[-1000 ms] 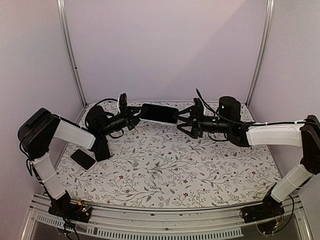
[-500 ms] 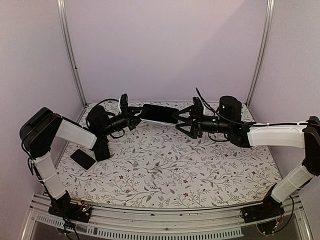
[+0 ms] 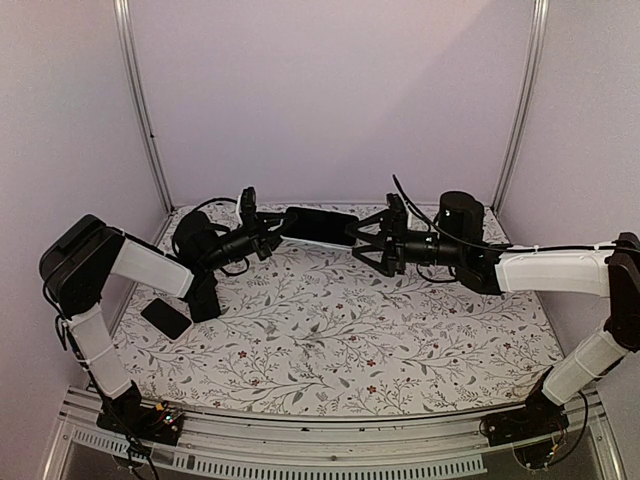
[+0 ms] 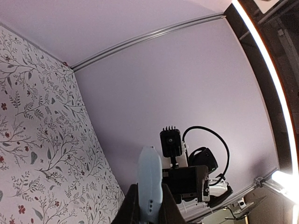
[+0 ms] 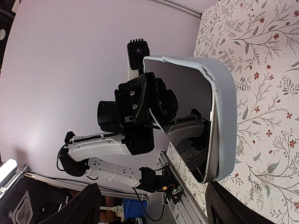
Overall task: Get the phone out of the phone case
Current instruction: Remove the phone case from the phone.
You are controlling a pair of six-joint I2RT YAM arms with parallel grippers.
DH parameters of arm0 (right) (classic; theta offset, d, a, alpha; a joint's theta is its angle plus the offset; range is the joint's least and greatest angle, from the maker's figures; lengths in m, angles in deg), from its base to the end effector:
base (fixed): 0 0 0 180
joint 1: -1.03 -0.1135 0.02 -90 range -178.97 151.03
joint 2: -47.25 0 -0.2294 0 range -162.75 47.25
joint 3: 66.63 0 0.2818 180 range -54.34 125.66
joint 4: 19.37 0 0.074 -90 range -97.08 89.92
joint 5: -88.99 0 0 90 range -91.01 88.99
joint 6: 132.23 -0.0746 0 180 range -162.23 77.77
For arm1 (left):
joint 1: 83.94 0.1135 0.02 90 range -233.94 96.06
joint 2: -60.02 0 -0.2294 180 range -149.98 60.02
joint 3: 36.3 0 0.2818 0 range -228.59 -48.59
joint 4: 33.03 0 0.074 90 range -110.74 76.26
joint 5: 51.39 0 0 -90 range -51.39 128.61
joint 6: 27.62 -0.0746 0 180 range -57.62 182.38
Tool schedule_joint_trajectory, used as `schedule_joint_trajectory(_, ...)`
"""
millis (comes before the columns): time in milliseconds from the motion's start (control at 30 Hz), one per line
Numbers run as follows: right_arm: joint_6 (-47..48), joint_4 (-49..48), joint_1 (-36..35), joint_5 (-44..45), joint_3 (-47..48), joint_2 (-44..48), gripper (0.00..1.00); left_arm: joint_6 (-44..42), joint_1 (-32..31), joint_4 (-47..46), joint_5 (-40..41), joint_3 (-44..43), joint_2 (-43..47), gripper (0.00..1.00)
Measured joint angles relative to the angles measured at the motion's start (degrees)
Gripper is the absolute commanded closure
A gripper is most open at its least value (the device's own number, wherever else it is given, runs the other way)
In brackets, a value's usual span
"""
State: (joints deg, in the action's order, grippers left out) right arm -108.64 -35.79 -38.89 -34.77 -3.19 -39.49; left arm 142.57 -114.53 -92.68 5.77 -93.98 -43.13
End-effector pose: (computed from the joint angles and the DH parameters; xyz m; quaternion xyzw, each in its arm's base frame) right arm 0.2808 0.2890 0.2148 -0.0235 0.7411 0.6383 0.2067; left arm 0.3257 -0.2396 0.1695 -0.0448 0.6286 -0.7215 0.2869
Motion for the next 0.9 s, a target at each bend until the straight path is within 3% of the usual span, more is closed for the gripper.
schedule_joint_trajectory(567,-0.28,-0.2,0.63,0.02,0.0,-0.02,0.21,0.96,-0.7,-1.9,0.98,0.68,-0.48,1.0)
schedule_joint_trajectory(900,-0.76,1.79,1.51,0.0,0.0,-0.02,0.21,-5.57,-0.7,1.18,-0.2,0.66,-0.24,1.0)
